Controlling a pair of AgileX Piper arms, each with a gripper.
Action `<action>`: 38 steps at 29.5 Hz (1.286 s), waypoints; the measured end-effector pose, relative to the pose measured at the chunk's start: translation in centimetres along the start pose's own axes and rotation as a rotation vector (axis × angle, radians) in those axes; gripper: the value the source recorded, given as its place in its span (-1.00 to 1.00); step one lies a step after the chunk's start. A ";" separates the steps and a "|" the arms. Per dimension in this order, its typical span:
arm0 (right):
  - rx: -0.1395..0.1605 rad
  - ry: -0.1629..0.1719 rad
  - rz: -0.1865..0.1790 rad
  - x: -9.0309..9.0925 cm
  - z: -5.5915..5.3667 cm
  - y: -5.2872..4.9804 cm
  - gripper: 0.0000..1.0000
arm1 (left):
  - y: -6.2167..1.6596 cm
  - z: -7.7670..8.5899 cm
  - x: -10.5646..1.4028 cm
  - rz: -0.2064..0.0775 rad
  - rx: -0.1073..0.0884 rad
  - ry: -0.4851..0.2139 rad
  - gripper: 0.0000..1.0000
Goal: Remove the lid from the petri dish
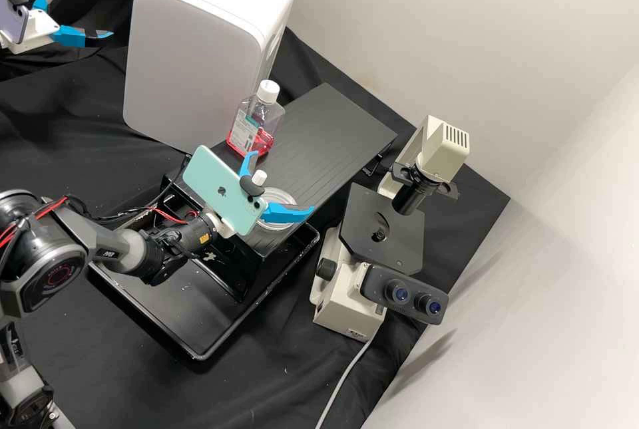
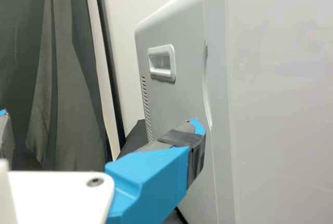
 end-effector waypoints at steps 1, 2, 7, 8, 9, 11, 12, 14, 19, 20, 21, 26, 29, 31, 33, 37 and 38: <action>0.000 0.000 0.000 0.0 0.0 0.0 1.00 | 0.00 0.0 0.0 0.000 0.000 0.000 1.00; 0.000 0.000 0.000 0.0 0.0 0.0 1.00 | 0.00 0.0 0.0 0.000 0.000 0.000 1.00; 0.000 0.000 0.000 0.0 0.0 0.0 1.00 | 0.00 0.0 0.0 0.000 0.000 0.000 1.00; 0.000 0.000 0.000 0.0 0.0 0.0 1.00 | 0.00 0.0 0.0 0.000 0.000 0.000 1.00; 0.000 0.000 0.000 0.0 0.0 0.0 1.00 | 0.00 0.0 0.0 0.000 0.000 0.000 1.00; 0.000 0.000 0.000 0.0 0.0 0.0 1.00 | 0.00 0.0 0.0 0.000 0.000 0.000 1.00; 0.000 0.000 0.000 0.0 0.0 0.0 1.00 | 0.00 0.0 0.0 0.000 0.000 0.000 1.00; 0.000 0.000 0.000 0.0 0.0 0.0 1.00 | -0.04 0.2 0.0 0.000 -0.006 -0.002 1.00; 0.000 0.000 0.000 0.0 0.0 0.0 1.00 | -0.63 2.0 -0.3 -0.010 -0.060 -0.005 1.00; 0.000 0.000 0.000 0.0 0.0 0.0 1.00 | -0.84 2.5 -0.4 -0.015 -0.065 -0.009 1.00; 0.000 0.000 0.000 0.0 0.0 0.0 1.00 | -1.09 3.2 -0.5 -0.020 -0.067 -0.012 1.00; 0.000 0.000 0.000 0.0 0.0 0.0 1.00 | -3.39 7.2 -1.5 -0.048 -0.059 -0.094 1.00; 0.000 0.000 0.000 0.0 0.0 0.0 1.00 | -5.19 8.8 -2.3 -0.067 -0.042 -0.151 1.00; 0.000 0.000 0.000 0.0 0.0 0.0 1.00 | -6.18 9.2 -2.7 -0.091 -0.031 -0.168 1.00; 0.000 0.000 0.000 0.0 0.0 0.0 1.00 | -7.00 9.6 -3.2 -0.123 -0.021 -0.188 1.00; 0.000 0.000 0.000 0.0 0.0 0.0 1.00 | -7.93 10.4 -4.5 -0.164 -0.009 -0.245 1.00; 0.000 0.000 0.000 0.0 0.0 0.0 1.00 | -8.12 10.6 -4.8 -0.175 -0.008 -0.260 1.00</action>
